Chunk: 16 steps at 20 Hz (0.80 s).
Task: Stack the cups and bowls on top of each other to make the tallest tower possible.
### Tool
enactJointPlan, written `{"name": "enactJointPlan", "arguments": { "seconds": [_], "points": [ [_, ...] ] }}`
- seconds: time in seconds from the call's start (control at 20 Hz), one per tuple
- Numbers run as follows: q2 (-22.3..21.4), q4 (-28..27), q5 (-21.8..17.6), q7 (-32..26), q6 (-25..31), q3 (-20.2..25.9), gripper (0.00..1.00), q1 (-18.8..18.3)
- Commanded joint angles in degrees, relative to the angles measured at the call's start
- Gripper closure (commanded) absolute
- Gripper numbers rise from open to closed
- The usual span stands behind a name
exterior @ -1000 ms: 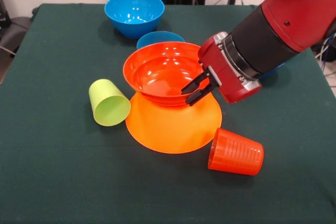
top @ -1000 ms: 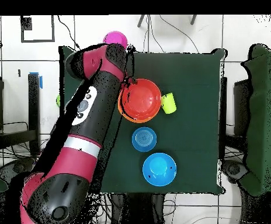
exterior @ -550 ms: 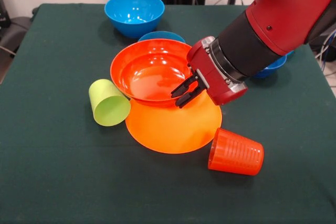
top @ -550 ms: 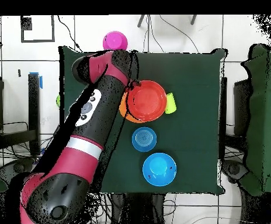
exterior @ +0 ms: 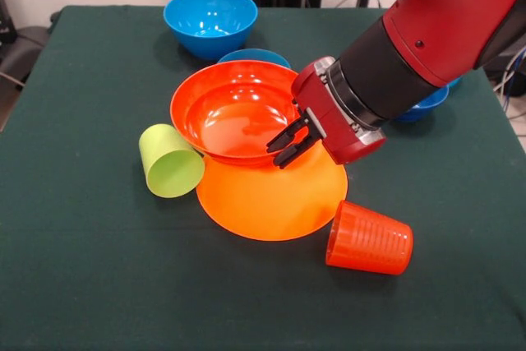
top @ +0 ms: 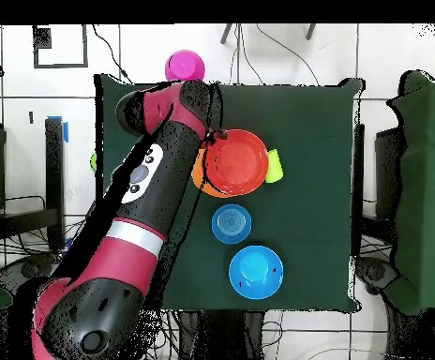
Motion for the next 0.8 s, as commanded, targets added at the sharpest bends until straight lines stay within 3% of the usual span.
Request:
{"name": "enactJointPlan", "arguments": {
  "seconds": [0.05, 0.8],
  "points": [
    [1.02, 1.64, -1.6, 2.08, 1.28, 5.3, 1.0, 1.16],
    [0.44, -0.22, -1.19, 1.01, 5.05, 4.55, 1.0, 1.07]
  ]
}}
